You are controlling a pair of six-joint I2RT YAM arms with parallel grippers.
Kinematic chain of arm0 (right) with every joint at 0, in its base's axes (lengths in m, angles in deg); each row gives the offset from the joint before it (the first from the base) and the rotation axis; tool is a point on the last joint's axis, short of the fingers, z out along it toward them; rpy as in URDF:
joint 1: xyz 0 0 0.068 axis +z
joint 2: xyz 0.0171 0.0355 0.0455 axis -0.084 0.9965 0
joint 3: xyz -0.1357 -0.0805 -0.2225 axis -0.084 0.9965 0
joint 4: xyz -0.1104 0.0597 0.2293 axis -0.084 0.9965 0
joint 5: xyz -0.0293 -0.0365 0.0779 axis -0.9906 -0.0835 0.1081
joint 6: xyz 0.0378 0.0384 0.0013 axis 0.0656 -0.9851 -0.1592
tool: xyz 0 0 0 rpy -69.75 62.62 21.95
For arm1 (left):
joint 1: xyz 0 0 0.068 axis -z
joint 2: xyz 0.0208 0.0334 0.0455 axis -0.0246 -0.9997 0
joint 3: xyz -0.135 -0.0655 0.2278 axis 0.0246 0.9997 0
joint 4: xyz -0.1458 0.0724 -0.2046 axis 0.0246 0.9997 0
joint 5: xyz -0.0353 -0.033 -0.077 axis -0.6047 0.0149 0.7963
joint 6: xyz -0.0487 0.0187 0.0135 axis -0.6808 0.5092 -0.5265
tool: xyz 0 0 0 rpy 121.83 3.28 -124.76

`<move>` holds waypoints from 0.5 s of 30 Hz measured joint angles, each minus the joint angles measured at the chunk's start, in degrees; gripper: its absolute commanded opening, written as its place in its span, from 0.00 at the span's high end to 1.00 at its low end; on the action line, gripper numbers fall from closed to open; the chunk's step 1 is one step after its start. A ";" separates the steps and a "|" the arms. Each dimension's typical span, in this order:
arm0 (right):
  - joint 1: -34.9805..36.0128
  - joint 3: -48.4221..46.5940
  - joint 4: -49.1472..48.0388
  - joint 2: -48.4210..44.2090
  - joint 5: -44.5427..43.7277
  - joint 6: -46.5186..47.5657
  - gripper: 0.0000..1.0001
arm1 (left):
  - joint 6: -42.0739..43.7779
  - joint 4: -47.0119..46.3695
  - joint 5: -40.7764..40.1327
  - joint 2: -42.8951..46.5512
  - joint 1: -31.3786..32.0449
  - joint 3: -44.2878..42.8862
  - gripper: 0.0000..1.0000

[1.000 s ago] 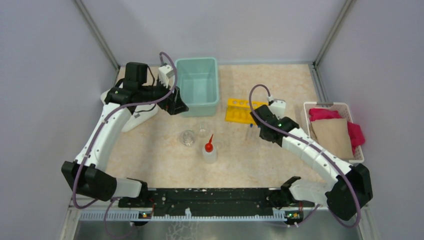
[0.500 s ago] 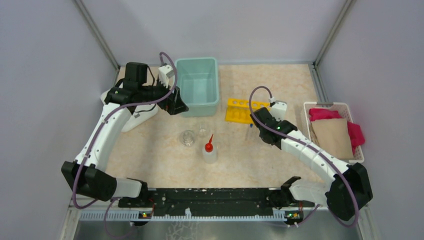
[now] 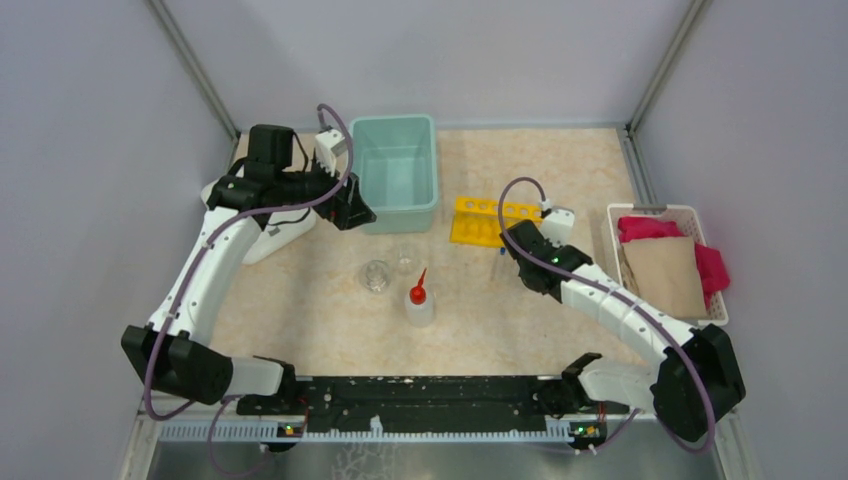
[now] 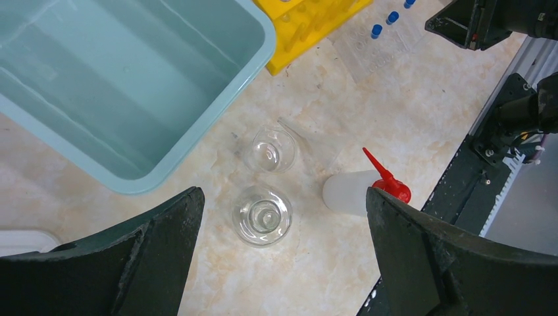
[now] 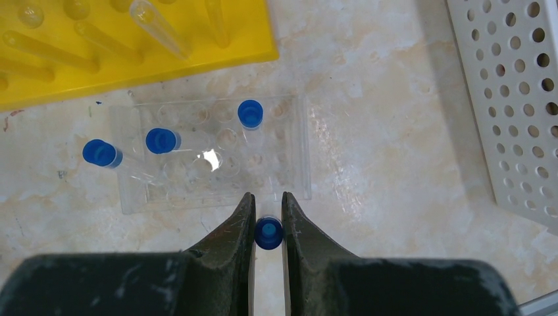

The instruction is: Organize the chemistry lab equipment

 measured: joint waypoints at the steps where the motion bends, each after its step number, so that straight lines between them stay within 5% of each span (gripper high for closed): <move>1: 0.00 0.11 -0.13 0.00 0.00 -0.02 1.00 | 0.00 0.00 -0.04 0.00 0.00 0.00 0.01; 15: 0.00 3.76 -3.04 -0.07 0.04 -0.24 1.00 | 0.24 0.37 -0.11 0.02 -0.22 0.00 0.01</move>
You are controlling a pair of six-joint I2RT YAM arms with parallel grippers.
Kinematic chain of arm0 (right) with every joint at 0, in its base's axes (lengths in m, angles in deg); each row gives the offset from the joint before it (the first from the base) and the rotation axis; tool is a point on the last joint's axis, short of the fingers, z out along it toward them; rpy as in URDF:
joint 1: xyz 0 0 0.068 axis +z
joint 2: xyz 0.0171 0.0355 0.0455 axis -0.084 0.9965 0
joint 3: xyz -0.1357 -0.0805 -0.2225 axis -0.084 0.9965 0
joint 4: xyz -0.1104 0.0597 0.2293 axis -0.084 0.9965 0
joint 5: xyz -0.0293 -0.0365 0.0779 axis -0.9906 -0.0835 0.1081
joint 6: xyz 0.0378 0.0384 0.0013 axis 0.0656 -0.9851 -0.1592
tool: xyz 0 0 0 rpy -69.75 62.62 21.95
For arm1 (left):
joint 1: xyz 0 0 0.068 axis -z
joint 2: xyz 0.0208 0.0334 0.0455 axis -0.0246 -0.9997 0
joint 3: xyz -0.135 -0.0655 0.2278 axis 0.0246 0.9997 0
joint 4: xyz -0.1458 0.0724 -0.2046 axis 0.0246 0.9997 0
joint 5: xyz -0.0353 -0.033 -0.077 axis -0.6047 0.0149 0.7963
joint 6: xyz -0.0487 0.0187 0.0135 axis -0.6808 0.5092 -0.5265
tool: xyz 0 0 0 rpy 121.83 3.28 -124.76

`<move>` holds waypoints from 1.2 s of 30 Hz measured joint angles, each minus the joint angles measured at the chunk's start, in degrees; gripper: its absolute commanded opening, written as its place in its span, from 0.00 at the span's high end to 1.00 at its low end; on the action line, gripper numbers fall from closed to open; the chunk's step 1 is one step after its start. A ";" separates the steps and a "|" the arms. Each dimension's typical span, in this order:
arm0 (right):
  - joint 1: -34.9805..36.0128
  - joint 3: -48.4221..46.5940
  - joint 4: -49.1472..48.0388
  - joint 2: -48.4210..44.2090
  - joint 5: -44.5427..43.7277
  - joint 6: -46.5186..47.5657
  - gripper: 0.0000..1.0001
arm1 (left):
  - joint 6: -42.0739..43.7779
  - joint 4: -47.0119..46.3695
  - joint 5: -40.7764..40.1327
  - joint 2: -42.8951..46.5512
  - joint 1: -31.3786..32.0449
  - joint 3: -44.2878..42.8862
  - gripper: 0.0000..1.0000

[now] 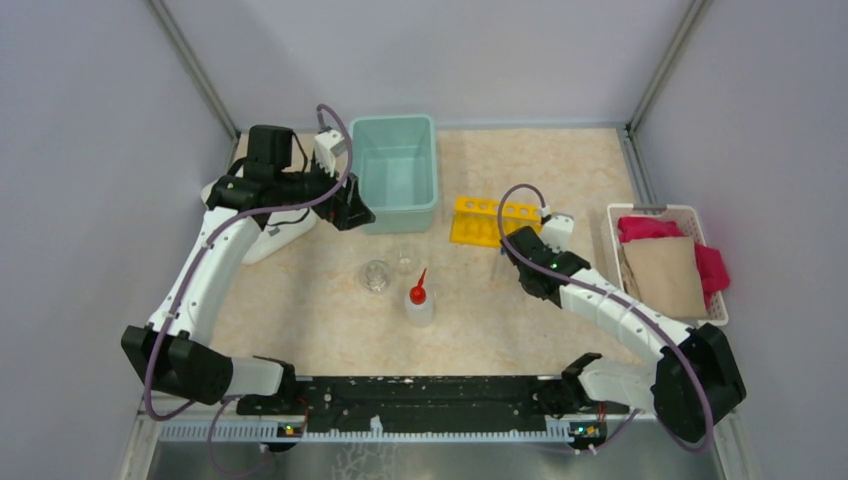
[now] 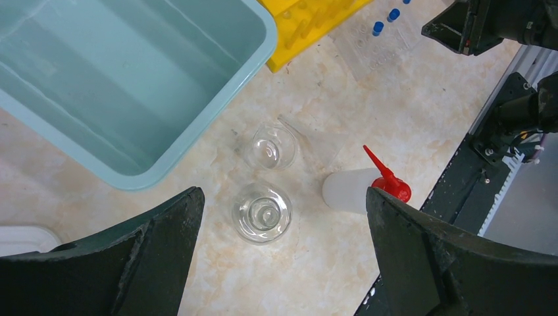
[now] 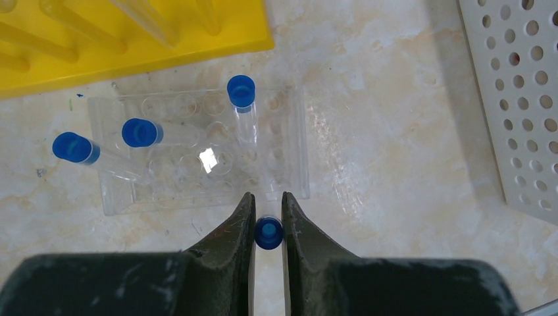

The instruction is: Organize the chemistry lab equipment

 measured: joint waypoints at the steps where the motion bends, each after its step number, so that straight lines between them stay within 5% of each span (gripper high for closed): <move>1: 0.00 0.00 -0.13 -0.15 0.00 0.00 1.00 | 0.00 0.11 0.00 0.00 0.00 0.00 0.01; 14: 0.00 0.63 -3.13 -11.65 -0.46 1.33 1.00 | 0.22 0.74 0.04 0.00 -0.15 0.00 0.01; 36: 0.00 5.53 -8.07 -6.62 -2.58 0.07 1.00 | 0.22 0.83 0.11 0.00 -0.26 -0.13 0.01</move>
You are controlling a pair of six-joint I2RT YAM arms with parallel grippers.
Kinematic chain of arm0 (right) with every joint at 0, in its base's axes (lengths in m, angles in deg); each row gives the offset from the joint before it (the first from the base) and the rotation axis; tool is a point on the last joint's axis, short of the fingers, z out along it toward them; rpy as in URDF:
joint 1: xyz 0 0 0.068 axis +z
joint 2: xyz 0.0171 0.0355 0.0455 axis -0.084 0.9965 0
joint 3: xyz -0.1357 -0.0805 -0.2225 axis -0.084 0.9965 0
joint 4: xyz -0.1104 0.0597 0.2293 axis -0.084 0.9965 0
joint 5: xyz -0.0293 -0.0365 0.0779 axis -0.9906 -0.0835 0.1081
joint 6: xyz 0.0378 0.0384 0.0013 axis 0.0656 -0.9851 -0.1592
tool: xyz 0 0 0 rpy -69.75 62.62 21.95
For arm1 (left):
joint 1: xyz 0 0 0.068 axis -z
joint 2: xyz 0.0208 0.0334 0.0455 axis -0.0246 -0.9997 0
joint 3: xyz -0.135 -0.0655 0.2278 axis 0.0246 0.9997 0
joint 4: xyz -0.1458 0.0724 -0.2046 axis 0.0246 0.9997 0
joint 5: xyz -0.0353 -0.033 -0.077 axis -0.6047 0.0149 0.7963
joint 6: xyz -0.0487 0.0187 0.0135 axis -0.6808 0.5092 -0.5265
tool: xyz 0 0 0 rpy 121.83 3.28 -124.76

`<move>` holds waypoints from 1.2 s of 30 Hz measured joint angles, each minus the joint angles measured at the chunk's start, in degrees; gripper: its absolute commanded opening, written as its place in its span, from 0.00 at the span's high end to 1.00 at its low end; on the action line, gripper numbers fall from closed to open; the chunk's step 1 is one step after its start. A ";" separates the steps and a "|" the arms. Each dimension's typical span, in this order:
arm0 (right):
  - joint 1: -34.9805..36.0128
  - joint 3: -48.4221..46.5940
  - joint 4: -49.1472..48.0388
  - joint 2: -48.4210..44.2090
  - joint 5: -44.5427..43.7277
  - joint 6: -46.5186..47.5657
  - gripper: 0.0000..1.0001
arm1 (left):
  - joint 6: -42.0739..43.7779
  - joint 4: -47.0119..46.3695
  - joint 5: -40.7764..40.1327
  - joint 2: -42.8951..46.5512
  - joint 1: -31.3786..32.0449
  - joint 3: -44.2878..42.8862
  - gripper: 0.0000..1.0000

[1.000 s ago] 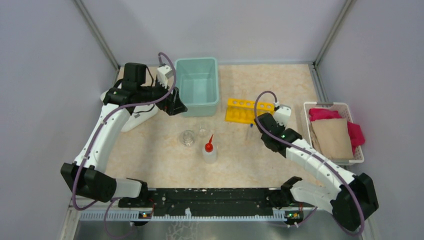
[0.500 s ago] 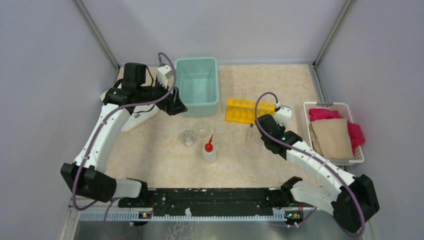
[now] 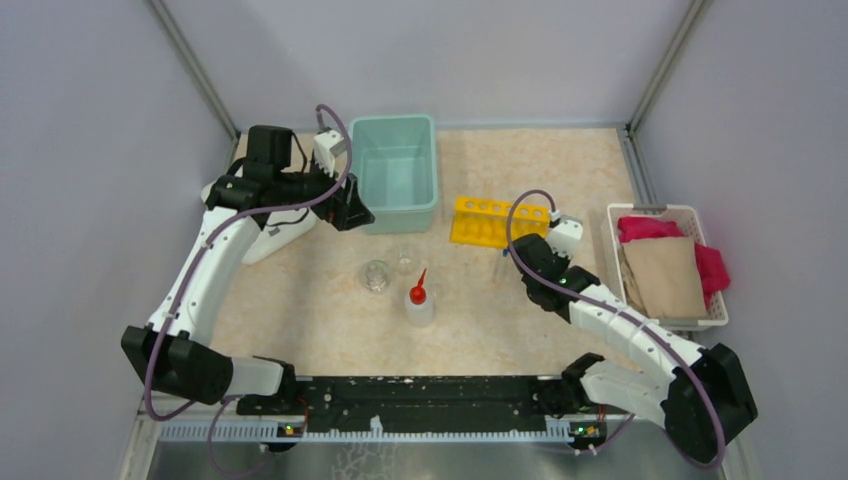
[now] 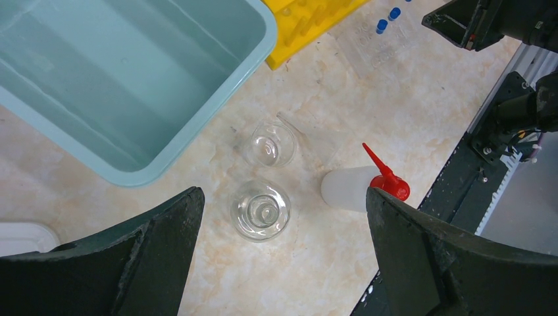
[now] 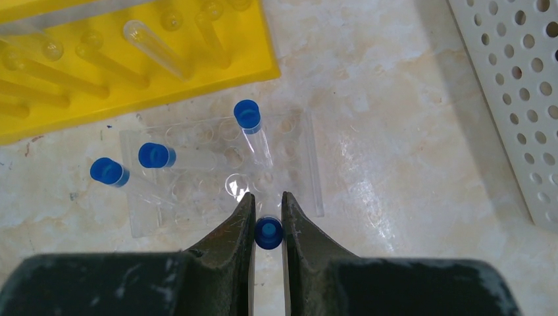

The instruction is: Organize the chemistry lab equipment

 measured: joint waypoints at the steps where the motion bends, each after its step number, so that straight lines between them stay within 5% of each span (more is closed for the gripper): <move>1: 0.00 0.17 0.02 0.17 0.00 -0.11 1.00 | 0.00 0.00 0.00 0.00 0.00 0.00 0.01; 14: 0.00 1.11 -1.20 1.53 0.20 -0.07 0.99 | 0.00 0.00 0.00 0.00 -0.15 0.00 0.01; 25: 0.52 1.09 -0.26 1.07 0.83 0.39 0.65 | 0.02 -0.02 0.00 0.00 -0.74 0.00 0.01; 36: 0.94 -6.01 7.02 -2.62 2.99 1.31 0.61 | 0.02 -0.02 0.26 0.00 -1.27 0.00 0.01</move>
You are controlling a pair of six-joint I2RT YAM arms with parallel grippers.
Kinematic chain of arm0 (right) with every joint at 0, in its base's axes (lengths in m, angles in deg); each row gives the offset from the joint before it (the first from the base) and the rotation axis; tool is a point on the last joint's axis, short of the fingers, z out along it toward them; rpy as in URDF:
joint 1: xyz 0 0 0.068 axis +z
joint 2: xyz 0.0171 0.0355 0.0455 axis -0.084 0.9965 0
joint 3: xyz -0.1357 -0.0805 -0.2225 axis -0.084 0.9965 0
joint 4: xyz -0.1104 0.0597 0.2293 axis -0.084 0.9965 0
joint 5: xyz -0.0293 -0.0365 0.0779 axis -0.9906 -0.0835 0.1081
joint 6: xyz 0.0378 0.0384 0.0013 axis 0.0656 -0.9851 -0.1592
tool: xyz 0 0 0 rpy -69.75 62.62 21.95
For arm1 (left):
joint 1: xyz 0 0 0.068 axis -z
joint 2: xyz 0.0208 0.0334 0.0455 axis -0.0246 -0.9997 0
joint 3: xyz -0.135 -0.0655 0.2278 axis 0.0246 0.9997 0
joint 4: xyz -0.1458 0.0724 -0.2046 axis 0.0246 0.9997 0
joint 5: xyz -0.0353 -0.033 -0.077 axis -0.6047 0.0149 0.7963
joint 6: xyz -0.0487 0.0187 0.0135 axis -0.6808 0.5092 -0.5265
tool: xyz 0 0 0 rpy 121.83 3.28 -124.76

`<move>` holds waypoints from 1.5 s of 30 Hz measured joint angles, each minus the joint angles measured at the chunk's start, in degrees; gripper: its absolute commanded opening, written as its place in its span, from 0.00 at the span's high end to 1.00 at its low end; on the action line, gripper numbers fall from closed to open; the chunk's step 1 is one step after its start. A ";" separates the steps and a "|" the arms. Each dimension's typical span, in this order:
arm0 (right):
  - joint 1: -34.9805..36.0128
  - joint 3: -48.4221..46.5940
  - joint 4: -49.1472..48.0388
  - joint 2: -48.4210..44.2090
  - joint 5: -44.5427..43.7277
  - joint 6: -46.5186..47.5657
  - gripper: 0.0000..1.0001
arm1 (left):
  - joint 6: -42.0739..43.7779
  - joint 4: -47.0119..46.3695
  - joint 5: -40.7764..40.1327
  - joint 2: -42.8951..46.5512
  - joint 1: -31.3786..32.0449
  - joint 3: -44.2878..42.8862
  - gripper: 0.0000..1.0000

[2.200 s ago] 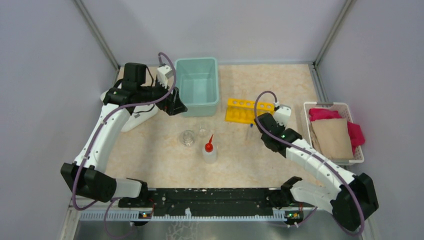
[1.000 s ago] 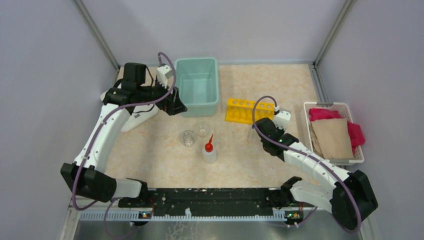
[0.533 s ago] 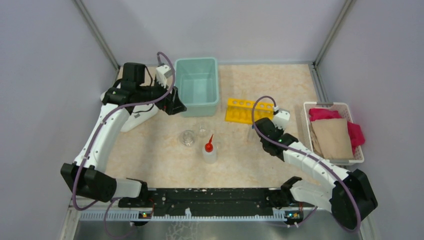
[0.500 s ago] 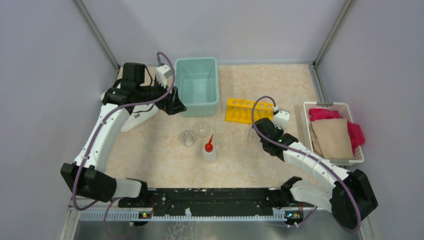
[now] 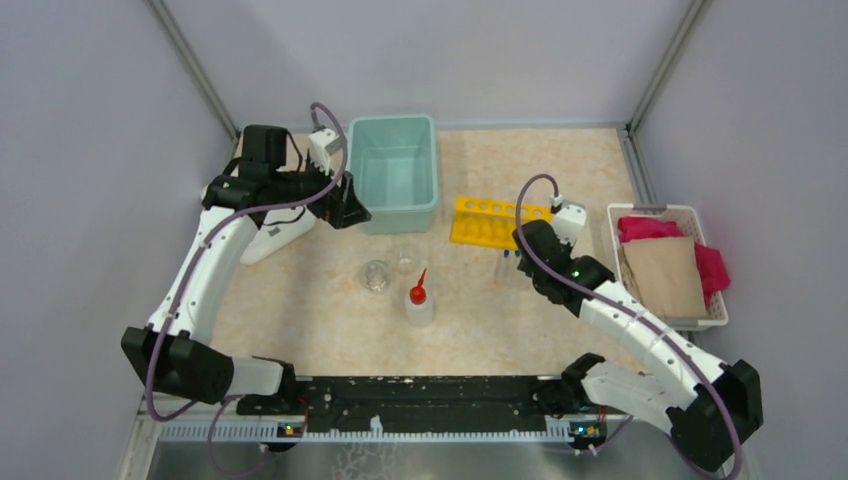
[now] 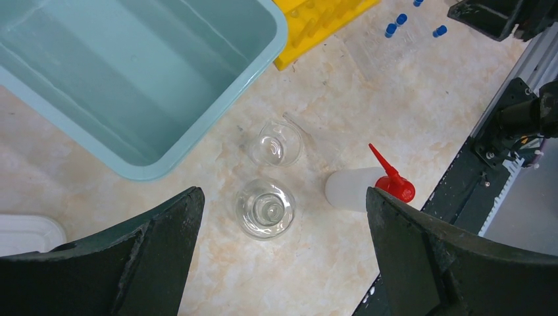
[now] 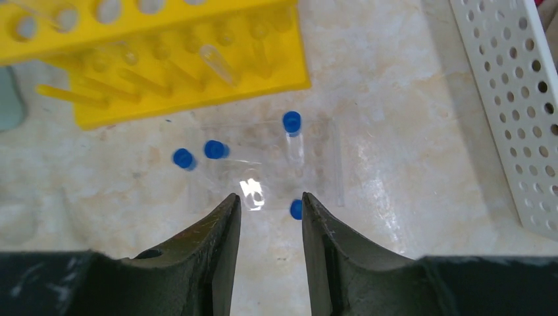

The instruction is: Organize the chemistry lab equipment

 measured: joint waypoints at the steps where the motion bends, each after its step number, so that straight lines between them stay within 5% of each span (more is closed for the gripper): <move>1: 0.35 -2.03 0.94 -0.17 0.28 0.20 0.61 | -0.02 0.00 0.07 0.00 -0.15 0.00 0.01; 7: 3.50 -14.62 3.34 3.32 7.17 2.95 0.61 | 0.02 -0.22 0.42 0.00 -1.81 0.83 0.01; 14: 13.22 -28.63 3.37 20.13 18.73 8.04 0.61 | 0.70 -0.31 0.44 0.00 -2.75 6.36 0.01; 20: 13.94 -35.60 3.65 29.33 24.09 9.64 0.61 | 2.38 -0.55 2.08 0.04 -2.75 12.76 0.10; 32: 8.17 -36.00 6.97 25.77 25.55 10.60 0.66 | 4.20 -4.15 3.10 -6.23 -1.79 18.05 0.32; 45: 5.97 -30.34 8.46 19.04 25.66 9.77 0.67 | 6.19 -8.72 -3.21 -8.00 4.50 23.87 0.25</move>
